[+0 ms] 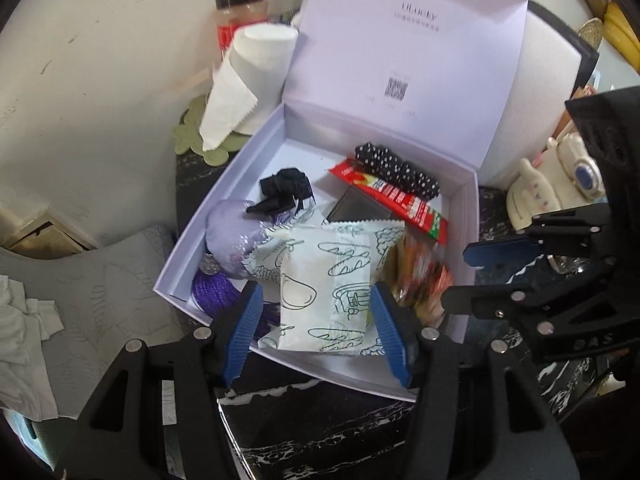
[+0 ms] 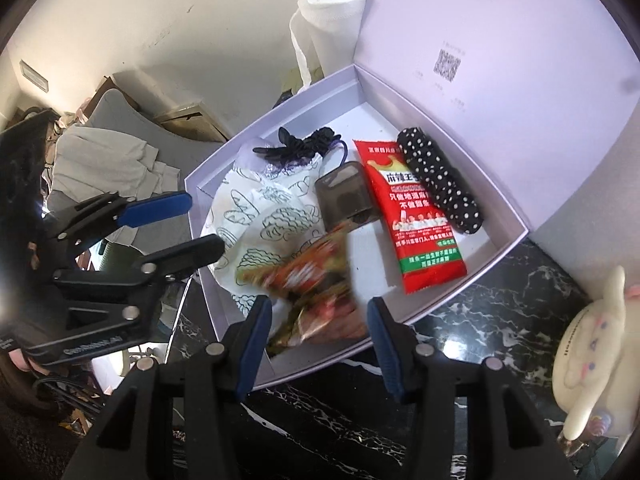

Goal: Organize objects
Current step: 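Open the left tool releasing the white packet while the right tool releases the gold bag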

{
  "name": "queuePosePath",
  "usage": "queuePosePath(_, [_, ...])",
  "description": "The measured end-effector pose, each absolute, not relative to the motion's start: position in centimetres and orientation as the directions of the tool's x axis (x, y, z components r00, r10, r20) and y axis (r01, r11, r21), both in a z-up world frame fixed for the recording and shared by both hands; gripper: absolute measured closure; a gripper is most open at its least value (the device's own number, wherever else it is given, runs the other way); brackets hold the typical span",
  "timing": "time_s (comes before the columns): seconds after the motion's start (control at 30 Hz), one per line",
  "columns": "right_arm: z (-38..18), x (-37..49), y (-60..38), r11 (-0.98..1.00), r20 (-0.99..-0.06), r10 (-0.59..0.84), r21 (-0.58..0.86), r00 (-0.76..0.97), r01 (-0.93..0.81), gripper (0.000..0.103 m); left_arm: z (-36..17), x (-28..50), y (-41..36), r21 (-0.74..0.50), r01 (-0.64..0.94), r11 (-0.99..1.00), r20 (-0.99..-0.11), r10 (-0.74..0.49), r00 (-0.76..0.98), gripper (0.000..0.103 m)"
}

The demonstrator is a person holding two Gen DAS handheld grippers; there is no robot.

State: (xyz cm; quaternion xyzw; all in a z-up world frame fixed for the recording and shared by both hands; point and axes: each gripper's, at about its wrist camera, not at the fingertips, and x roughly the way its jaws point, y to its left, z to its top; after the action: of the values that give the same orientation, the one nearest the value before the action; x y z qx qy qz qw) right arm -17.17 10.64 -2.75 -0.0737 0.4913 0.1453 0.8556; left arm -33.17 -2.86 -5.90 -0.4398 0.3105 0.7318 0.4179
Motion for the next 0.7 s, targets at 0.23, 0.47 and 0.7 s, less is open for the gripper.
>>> queuePosePath(0.23, [-2.5, -17.4, 10.8, 0.94, -0.858, 0.184, 0.011, 0.48, -0.341, 0.074, -4.9, -33.1, -4.2, 0.071, -0.872, -0.485, -0.905, 0.337, -0.261, 0.063])
queuePosePath(0.47, [-2.4, -18.0, 11.8, 0.917, -0.848, 0.185, -0.033, 0.496, -0.398, 0.075, -5.1, -33.0, -4.9, 0.055, -0.871, -0.488, -0.911, 0.333, -0.244, 0.068])
queuePosePath(0.7, [-1.3, -19.0, 12.0, 0.918, -0.84, 0.158, -0.069, 0.519, -0.391, 0.075, -3.9, -32.0, -5.1, 0.052, -0.864, -0.501, -0.907, 0.338, -0.25, 0.068])
